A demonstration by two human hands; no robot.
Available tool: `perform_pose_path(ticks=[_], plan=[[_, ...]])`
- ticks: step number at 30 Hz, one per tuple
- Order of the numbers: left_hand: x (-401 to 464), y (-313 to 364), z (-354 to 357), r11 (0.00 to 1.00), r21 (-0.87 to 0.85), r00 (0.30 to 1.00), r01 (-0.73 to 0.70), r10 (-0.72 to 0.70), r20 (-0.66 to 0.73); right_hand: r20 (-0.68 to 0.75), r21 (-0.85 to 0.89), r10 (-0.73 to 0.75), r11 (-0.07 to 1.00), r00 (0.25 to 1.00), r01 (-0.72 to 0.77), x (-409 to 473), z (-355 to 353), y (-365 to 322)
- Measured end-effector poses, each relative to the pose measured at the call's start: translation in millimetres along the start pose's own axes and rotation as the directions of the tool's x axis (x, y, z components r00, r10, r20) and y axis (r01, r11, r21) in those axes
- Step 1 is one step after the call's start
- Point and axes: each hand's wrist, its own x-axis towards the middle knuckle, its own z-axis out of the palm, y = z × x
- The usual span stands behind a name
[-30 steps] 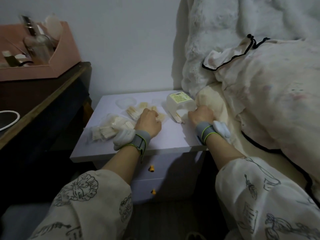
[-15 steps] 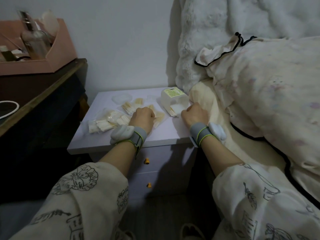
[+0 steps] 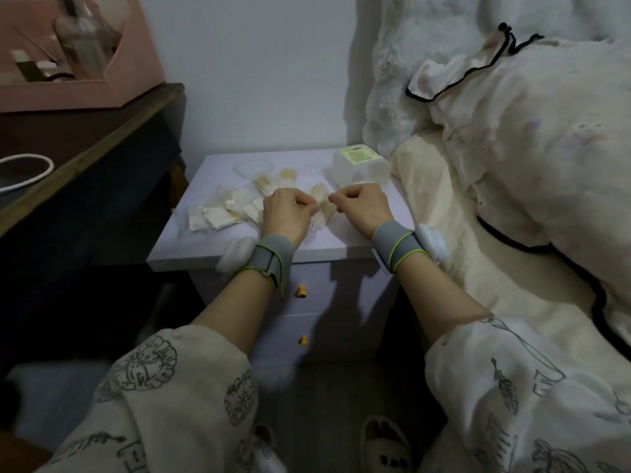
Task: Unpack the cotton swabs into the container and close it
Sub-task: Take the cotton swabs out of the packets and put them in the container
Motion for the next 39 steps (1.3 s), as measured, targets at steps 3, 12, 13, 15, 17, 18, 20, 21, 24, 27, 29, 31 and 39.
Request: perform_pose_path(ticks=[3, 12, 13, 15, 17, 18, 20, 21, 24, 27, 29, 31, 39], plan=[[-3, -9, 3, 1.0, -0.015, 1.0, -0.003, 0.003, 0.019, 0.022, 0.047, 0.001, 0.999, 1.0, -0.002, 1, 11, 6], [-3, -10, 4, 0.998, -0.007, 0.998, -0.059, 0.059, -0.004, 0.03, 0.094, -0.013, 0.996, 0.999, 0.01, 11, 15, 6], [-3, -10, 5, 0.999, -0.005, 0.999, -0.052, 0.052, -0.013, 0.038, 0.108, -0.008, 0.994, 0.999, 0.004, 11, 15, 6], [-2, -9, 6, 0.999, -0.011, 0.999, -0.04, 0.04, -0.02, 0.049, 0.126, -0.011, 0.992, 0.999, 0.005, 12, 13, 7], [-1, -8, 6, 0.999, -0.021, 0.999, -0.033, 0.032, -0.024, 0.061, 0.129, -0.03, 0.991, 0.998, 0.022, 12, 11, 7], [-1, -8, 6, 0.999, -0.023, 0.999, -0.031, 0.03, -0.024, 0.062, 0.124, -0.039, 0.992, 0.997, 0.031, 12, 11, 8], [-1, -6, 6, 0.999, -0.022, 1.0, -0.029, 0.028, -0.014, 0.057, 0.106, -0.046, 0.994, 0.997, 0.04, 13, 9, 9], [-1, -6, 6, 0.999, -0.024, 1.0, -0.027, 0.027, -0.005, 0.056, 0.091, -0.048, 0.995, 0.997, 0.042, 14, 8, 10], [-1, -4, 6, 0.999, -0.036, 1.0, -0.018, 0.019, 0.019, 0.057, 0.0, -0.077, 0.997, 0.995, 0.077, 13, 6, 11], [-2, -3, 5, 0.999, -0.039, 0.999, -0.02, 0.021, 0.028, 0.045, -0.109, -0.111, 0.987, 0.993, 0.116, 12, 7, 11], [-2, -3, 4, 0.999, -0.036, 0.999, -0.011, 0.012, 0.029, 0.044, -0.184, -0.147, 0.971, 0.988, 0.153, 12, 8, 12], [-1, -5, 4, 0.997, -0.07, 0.999, 0.014, -0.011, 0.047, 0.05, -0.225, -0.176, 0.957, 0.983, 0.182, 11, 8, 12], [0, -4, 3, 0.993, -0.114, 0.999, 0.039, -0.034, 0.039, 0.062, -0.121, -0.143, 0.981, 0.988, 0.149, 11, 10, 10]])
